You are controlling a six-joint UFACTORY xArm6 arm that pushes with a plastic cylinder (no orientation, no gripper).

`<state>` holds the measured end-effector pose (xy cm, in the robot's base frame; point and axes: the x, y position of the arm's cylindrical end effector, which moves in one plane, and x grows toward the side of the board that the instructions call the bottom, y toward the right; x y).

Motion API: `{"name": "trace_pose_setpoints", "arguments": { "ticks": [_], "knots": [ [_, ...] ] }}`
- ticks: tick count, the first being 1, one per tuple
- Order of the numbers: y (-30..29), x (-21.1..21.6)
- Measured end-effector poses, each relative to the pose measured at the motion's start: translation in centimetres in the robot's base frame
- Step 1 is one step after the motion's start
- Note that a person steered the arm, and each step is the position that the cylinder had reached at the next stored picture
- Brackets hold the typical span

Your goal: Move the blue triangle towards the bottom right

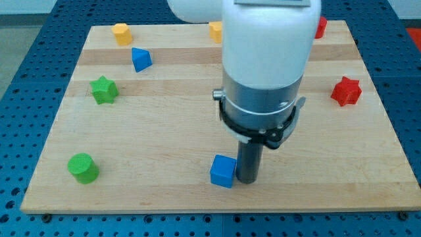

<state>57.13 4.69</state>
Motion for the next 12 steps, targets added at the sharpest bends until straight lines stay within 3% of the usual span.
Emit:
{"name": "trace_pose_setpoints", "arguments": {
  "ticks": [2,5,12],
  "knots": [
    [-0.3,-7.3],
    [-10.5,-16.1],
    [-26.8,-25.5]
  ]
}}
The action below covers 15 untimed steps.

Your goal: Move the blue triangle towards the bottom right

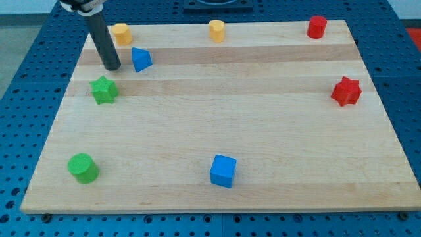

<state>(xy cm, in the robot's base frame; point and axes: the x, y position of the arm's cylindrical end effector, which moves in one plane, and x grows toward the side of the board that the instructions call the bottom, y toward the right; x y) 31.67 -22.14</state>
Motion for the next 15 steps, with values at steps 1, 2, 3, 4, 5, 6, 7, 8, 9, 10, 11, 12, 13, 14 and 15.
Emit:
{"name": "trace_pose_setpoints", "arguments": {
  "ticks": [1,2,3,4,5,6,7,8,9,10,11,12,13,14,15],
  "knots": [
    [0.1,-1.7],
    [0.9,-1.7],
    [2.6,-1.7],
    [4.9,-1.7],
    [7.0,-1.7],
    [9.3,-1.6],
    [11.4,-0.3],
    [12.6,2.1],
    [13.6,4.3],
    [15.1,6.2],
    [17.1,7.7],
    [18.4,9.6],
    [18.4,11.6],
    [18.9,13.7],
    [20.7,15.3]
  ]
}}
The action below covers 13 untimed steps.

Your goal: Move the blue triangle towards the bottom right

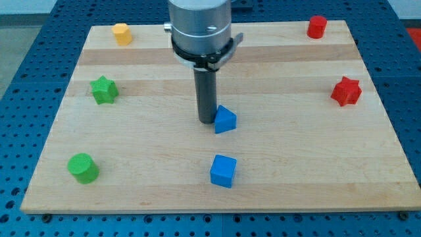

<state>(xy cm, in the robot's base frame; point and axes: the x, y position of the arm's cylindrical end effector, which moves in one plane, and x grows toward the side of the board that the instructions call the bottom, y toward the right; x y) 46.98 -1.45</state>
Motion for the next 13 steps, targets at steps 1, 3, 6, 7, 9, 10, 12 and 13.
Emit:
{"name": "trace_pose_setpoints", "arguments": {
  "ticks": [1,3,6,7,9,10,12,13],
  "knots": [
    [2.1,1.3],
    [6.8,1.7],
    [12.8,4.4],
    [13.5,6.4],
    [15.1,9.3],
    [15.3,10.2],
    [16.0,12.0],
    [16.9,11.5]
  ]
}}
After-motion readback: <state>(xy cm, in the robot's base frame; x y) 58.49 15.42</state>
